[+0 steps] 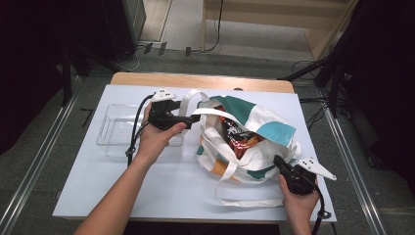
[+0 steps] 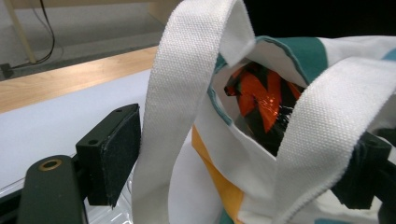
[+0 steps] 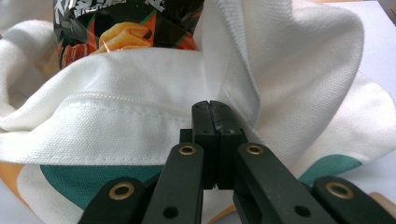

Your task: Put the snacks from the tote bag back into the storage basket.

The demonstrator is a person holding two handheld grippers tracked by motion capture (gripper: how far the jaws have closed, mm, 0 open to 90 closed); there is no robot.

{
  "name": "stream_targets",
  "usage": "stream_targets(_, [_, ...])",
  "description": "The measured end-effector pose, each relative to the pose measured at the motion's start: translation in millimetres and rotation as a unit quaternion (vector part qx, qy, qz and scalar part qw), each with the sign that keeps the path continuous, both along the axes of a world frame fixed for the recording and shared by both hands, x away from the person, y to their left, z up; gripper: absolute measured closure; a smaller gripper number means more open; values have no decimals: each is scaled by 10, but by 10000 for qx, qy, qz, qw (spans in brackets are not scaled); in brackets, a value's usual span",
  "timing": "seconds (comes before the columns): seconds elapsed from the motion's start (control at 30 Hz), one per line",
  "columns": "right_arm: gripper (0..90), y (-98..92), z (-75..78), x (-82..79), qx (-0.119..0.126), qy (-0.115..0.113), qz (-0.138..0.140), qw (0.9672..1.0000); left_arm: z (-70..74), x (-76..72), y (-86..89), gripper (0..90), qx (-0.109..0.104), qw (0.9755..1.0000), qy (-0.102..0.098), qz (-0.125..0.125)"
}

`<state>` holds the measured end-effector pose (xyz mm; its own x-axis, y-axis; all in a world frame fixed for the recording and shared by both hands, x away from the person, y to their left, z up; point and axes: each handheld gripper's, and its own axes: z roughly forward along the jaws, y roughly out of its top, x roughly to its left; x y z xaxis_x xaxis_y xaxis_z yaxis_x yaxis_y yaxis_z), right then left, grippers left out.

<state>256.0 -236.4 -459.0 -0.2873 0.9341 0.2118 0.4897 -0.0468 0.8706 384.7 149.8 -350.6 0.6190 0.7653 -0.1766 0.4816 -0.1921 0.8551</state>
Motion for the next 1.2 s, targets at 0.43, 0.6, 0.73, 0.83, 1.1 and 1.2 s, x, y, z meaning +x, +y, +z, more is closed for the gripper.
stream_targets(0.43, [900, -26, -66, 33, -169, 132, -115, 9997, -5, 433, -338, 759, -237, 9971, 458, -568])
stream_targets(0.6, [900, -19, 0, -32, -99, -51, -129, 9999, 36, 354, -366, 861, -204, 9947, 528, -856])
stream_targets(0.73, [867, 44, 194, -148, -53, -637, -38, 9979, 91, 240, -424, 868, -296, 9919, 469, -1140])
stream_targets(0.83, [796, 181, 361, -180, -84, -1042, 227, 9943, 104, 204, -445, 869, -367, 9904, 509, -1231])
stream_targets(1.1, [468, 587, 348, 71, -186, -542, 436, 9974, 97, 153, -456, 870, -497, 9879, 503, -1377])
stream_targets(1.2, [518, 646, 248, 137, -433, -189, 223, 9986, 122, 124, -462, 870, -525, 9873, 477, -1422])
